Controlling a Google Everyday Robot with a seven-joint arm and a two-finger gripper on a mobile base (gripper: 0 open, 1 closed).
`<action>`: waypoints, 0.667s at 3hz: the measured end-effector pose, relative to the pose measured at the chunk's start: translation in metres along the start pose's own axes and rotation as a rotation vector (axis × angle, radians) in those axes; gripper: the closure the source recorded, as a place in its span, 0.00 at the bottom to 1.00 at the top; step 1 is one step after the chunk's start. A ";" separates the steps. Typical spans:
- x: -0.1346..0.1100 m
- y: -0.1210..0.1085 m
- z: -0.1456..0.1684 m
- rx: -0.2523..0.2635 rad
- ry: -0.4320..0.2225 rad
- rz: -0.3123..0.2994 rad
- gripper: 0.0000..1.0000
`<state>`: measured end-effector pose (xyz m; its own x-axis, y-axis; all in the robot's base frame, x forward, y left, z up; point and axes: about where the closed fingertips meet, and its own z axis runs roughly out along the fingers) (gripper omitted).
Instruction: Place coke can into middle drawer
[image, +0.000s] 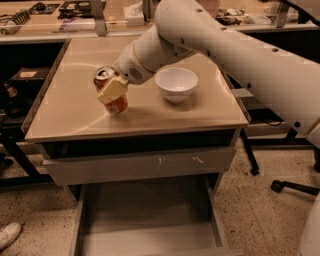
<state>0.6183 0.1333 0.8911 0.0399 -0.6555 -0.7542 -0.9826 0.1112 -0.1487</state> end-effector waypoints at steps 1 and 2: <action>0.010 0.032 -0.012 0.021 -0.001 0.046 1.00; 0.020 0.062 -0.022 0.032 -0.003 0.086 1.00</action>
Offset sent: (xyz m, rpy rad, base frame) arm -0.1016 -0.0417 -0.0199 0.0325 0.0719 -0.1294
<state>0.5538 0.1107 0.8802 -0.0434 -0.6400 -0.7671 -0.9761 0.1909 -0.1040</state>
